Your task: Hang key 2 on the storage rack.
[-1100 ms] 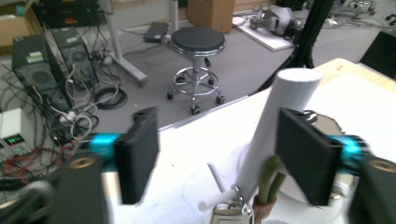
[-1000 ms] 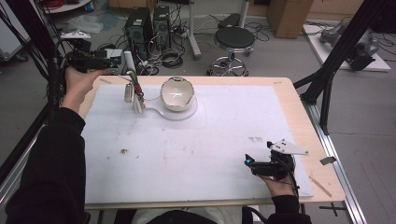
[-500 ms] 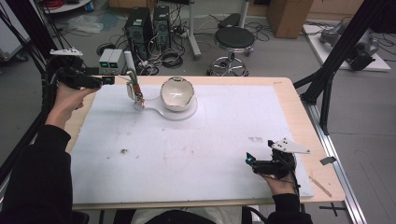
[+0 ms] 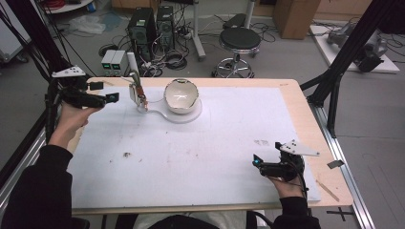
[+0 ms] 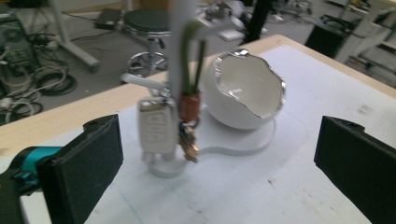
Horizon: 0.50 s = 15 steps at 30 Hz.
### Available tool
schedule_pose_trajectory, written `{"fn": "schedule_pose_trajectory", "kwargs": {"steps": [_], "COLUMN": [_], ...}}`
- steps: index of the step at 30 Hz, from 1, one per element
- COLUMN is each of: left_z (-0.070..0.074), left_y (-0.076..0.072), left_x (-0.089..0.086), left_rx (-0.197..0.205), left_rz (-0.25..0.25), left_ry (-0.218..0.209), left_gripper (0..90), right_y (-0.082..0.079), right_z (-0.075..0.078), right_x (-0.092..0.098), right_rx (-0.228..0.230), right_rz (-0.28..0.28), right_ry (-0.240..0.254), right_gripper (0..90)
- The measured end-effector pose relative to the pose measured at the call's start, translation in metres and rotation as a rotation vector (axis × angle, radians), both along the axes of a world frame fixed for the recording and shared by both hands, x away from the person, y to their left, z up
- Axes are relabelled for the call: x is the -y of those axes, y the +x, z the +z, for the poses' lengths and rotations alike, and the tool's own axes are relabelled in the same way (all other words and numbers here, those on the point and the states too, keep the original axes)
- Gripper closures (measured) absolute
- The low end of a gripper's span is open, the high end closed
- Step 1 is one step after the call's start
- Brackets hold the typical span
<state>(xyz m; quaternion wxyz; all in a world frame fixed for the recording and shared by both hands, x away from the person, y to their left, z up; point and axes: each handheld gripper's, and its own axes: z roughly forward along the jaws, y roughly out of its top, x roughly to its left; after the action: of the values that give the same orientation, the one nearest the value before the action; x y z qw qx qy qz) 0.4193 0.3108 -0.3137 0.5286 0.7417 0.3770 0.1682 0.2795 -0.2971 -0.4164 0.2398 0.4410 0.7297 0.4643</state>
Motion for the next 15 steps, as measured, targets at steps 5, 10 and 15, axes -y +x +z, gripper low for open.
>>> {"fn": "schedule_pose_trajectory", "kwargs": {"steps": [5, 10, 15], "left_z": [-0.009, -0.014, -0.021], "left_y": [-0.009, -0.016, -0.022], "left_x": [0.012, 0.019, 0.025], "left_rx": [0.006, 0.018, 0.028], "left_rz": [-0.03, -0.037, -0.025], "left_ry": [0.047, 0.057, 0.056], "left_gripper": [1.7, 1.6, 1.7], "right_y": [0.0, 0.0, 0.0], "right_z": [0.001, 0.001, 0.001], "right_x": [0.001, 0.002, 0.004], "right_rx": [0.003, 0.007, 0.007], "right_rz": [0.002, 0.003, 0.002], "right_ry": [0.01, 0.014, 0.017], "right_gripper": [0.6, 0.6, 0.6]}}
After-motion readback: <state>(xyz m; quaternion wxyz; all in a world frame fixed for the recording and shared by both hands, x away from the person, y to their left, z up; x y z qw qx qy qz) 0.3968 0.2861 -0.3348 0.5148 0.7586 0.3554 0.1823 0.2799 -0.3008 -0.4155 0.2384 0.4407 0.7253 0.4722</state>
